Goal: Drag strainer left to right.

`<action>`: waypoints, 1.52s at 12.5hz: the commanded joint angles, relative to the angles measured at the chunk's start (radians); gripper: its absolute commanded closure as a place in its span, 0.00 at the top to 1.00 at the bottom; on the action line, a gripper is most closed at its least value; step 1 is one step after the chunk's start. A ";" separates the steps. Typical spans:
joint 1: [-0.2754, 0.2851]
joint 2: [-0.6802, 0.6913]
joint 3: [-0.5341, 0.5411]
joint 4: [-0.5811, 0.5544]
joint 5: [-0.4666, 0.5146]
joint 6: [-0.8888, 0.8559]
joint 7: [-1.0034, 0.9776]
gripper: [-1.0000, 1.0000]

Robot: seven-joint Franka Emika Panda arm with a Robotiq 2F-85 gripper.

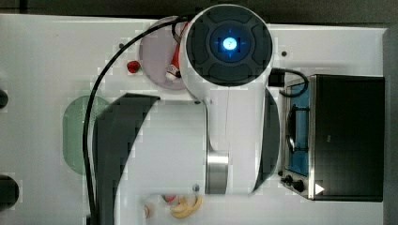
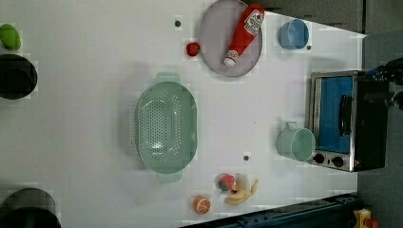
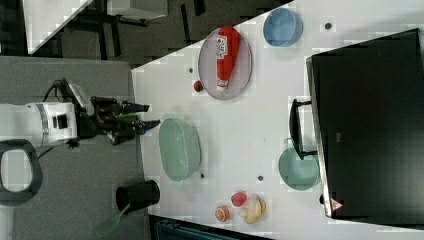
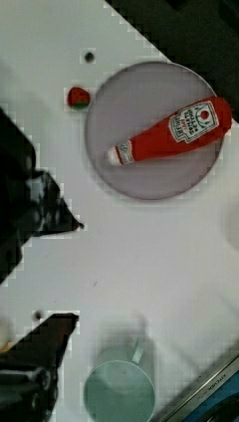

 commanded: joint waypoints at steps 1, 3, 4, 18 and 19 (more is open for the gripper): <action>-0.014 -0.441 0.001 -0.226 -0.004 -0.201 0.176 0.80; -0.011 -0.439 0.011 -0.227 0.001 -0.201 0.176 1.00; -0.005 -0.436 0.028 -0.228 0.002 -0.201 0.176 1.00; 0.030 -0.062 0.590 -0.306 0.000 0.186 0.802 1.00; 0.030 -0.014 0.609 -0.331 -0.001 0.259 0.908 1.00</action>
